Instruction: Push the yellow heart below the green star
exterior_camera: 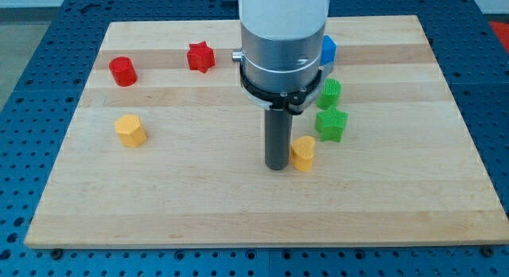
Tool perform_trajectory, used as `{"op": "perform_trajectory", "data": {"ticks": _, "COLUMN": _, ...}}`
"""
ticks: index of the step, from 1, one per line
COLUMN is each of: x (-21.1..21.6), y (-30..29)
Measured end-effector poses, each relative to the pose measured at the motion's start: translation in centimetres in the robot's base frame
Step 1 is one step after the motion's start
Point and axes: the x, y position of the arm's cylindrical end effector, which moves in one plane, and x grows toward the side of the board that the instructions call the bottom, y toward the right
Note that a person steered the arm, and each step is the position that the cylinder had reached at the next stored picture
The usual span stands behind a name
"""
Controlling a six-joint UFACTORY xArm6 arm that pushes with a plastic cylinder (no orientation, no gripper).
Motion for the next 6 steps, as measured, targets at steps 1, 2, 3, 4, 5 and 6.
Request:
{"op": "perform_trajectory", "data": {"ticks": 1, "x": -0.8, "y": -0.7}}
{"op": "perform_trajectory", "data": {"ticks": 2, "x": -0.6, "y": 0.8}}
{"op": "perform_trajectory", "data": {"ticks": 3, "x": -0.1, "y": 2.2}}
{"op": "perform_trajectory", "data": {"ticks": 4, "x": -0.1, "y": 3.5}}
{"op": "perform_trajectory", "data": {"ticks": 5, "x": -0.1, "y": 4.7}}
{"op": "perform_trajectory", "data": {"ticks": 6, "x": -0.1, "y": 4.9}}
